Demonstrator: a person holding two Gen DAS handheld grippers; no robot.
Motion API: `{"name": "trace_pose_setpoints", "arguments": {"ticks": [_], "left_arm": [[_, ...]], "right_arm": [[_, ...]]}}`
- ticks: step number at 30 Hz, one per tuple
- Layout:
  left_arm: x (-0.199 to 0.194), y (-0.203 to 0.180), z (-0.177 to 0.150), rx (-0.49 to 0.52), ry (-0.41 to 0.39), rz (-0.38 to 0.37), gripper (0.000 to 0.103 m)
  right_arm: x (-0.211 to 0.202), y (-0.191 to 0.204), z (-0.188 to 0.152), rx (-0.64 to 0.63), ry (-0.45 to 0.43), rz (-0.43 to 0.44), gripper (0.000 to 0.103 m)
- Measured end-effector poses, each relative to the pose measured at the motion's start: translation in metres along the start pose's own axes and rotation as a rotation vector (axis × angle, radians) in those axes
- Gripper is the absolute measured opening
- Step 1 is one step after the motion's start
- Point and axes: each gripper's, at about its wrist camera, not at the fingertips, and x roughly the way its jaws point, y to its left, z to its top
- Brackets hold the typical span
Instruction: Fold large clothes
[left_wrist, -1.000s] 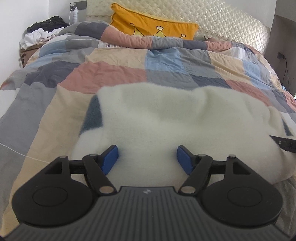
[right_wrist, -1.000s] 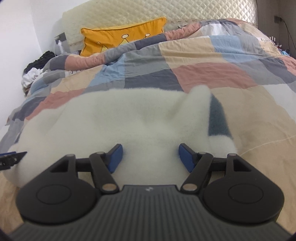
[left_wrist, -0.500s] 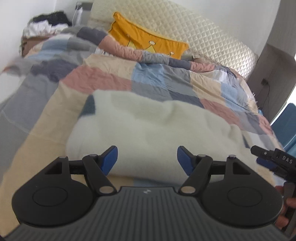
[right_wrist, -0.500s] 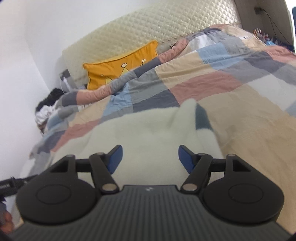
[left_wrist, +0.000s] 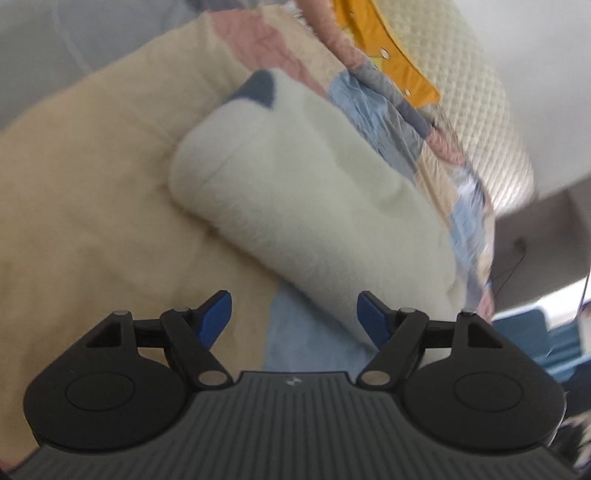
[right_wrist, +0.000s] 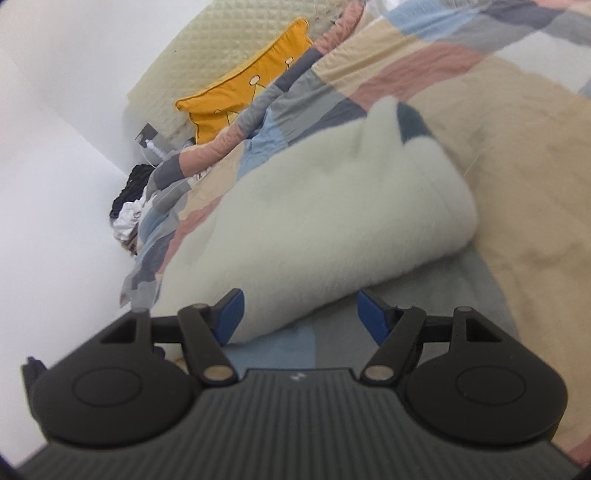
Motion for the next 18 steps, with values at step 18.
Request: {"name": "trace_pose_setpoints", "arguments": {"ticks": [18], "left_arm": [[0.060, 0.043, 0.050, -0.261, -0.091, -0.134, 0.059]], "right_arm": [[0.047, -0.042, -0.008, 0.381, 0.119, 0.168, 0.091]]}}
